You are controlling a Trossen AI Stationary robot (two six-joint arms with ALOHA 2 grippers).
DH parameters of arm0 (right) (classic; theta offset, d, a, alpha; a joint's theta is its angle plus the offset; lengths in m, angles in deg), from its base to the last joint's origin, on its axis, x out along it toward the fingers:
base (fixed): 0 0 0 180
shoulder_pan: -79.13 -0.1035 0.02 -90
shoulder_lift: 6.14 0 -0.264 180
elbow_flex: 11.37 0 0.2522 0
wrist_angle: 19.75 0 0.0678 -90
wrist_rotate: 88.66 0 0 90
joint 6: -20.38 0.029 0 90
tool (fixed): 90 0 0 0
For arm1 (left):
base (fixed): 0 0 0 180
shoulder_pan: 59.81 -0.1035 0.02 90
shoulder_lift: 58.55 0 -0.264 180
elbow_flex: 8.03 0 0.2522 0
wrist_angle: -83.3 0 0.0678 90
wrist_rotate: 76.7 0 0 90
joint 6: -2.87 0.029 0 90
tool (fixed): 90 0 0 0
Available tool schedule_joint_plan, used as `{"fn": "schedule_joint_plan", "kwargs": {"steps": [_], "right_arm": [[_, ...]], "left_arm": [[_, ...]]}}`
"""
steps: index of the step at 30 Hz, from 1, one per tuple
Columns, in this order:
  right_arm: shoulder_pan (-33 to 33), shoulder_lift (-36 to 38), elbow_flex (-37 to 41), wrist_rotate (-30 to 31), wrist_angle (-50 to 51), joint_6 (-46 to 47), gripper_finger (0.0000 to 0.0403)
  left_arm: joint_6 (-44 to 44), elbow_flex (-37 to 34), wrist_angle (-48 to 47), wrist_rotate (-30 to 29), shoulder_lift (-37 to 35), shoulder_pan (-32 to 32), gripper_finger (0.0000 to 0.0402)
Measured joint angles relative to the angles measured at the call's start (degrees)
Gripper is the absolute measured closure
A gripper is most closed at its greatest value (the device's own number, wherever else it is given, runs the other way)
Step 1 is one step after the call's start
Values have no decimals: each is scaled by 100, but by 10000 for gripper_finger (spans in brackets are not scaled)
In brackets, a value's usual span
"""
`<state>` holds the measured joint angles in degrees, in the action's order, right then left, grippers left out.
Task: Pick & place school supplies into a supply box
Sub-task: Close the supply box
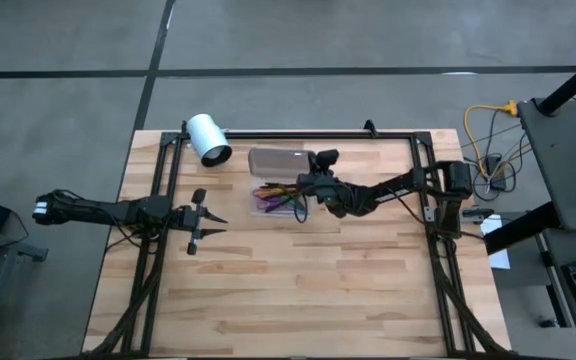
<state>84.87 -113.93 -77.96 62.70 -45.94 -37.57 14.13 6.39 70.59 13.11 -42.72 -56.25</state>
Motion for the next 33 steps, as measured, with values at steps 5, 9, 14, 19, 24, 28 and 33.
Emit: {"fn": "schedule_joint_plan", "kwargs": {"steps": [5, 9, 14, 19, 24, 28, 33], "right_arm": [[-89, -7, 136, 40, -287, -61, 394], [-185, -9, 382, 36, -1038, -524, 394], [-287, -11, 636, 32, -1662, -897, 394], [-301, -16, 724, 12, -1656, -806, 394], [-337, -16, 804, 21, -1680, -815, 394], [-418, -40, 840, 47, -1686, -814, 394], [-533, -173, 836, 45, -1712, -823, 394]], "left_arm": [[-1, 1, -1, -1, 0, 1, 315], [1, 1, 0, 0, 0, -1, 315], [1, 1, -1, 1, 0, 1, 315], [1, 1, 1, 0, 0, 0, 315], [1, -1, 1, 1, 0, -1, 315], [0, 1, 0, 0, 0, -1, 315], [-1, 1, -1, -1, 0, 1, 315]]}}
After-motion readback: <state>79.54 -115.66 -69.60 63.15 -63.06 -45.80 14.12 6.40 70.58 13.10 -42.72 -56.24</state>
